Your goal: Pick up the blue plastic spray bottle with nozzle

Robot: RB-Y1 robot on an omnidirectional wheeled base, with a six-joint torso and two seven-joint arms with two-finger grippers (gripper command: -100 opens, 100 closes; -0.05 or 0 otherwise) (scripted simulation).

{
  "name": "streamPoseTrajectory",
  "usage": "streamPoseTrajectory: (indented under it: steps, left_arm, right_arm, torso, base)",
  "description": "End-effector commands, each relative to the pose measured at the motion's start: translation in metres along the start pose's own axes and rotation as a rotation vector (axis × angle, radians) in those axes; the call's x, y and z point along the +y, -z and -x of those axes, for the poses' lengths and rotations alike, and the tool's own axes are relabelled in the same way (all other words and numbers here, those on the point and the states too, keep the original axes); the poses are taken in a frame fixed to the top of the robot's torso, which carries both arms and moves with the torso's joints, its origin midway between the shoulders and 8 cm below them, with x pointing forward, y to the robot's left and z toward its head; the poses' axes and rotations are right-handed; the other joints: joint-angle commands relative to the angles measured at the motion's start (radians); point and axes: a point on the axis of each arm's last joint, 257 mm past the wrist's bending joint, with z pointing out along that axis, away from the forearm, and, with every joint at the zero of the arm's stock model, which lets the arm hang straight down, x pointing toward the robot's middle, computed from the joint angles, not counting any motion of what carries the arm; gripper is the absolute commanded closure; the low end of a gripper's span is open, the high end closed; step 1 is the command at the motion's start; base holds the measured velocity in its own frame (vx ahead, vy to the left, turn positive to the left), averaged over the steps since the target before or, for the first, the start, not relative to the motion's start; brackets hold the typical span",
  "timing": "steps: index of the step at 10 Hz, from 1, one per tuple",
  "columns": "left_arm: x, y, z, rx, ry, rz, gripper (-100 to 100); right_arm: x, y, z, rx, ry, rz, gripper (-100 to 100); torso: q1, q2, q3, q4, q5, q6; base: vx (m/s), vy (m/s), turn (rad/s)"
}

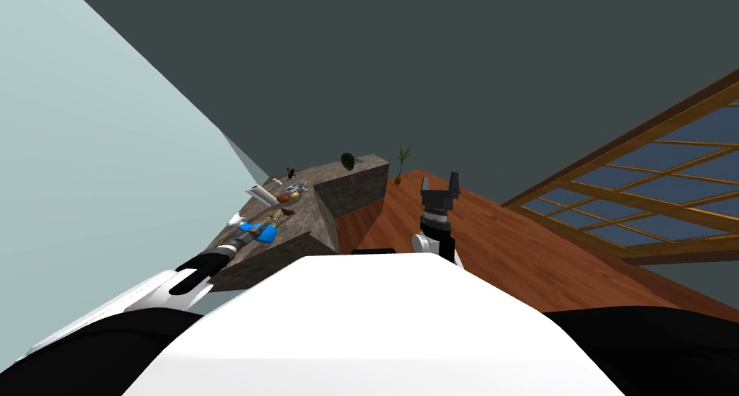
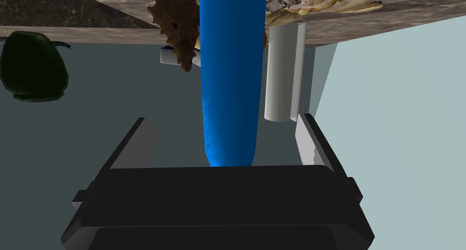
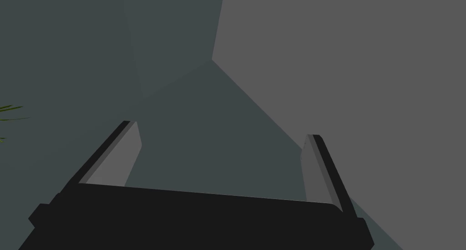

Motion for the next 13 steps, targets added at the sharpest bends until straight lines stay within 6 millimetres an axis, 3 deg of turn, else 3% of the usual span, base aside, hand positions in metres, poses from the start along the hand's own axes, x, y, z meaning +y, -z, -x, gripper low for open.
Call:
streamPoseTrajectory:
  steps: [1,5,13]
  left_arm:
    - [0.011,0.002,-0.002,0.003,0.001,0.002,-100]
    - [0.041,0.008,-0.002,0.0,0.007,0.009,-100]
    - [0.056,0.012,-0.002,-0.002,0.011,0.013,-100]
  right_arm:
    - [0.0,0.0,0.0,0.0,0.0,0.0,0]
    - [0.0,0.0,0.0,0.0,0.0,0.0,0]
    - [0.0,0.0,0.0,0.0,0.0,0.0,0]
  torso:
    - [0.0,0.0,0.0,0.0,0.0,0.0]
    - [0.001,0.0,0.0,0.0,0.0,0.0]
    - [0.003,0.001,0.0,0.0,0.001,0.0]
  base:
    - [0.018,-0.016,-0.058]
    - [0.022,-0.019,-0.068]
    - [0.009,-0.004,-0.013]
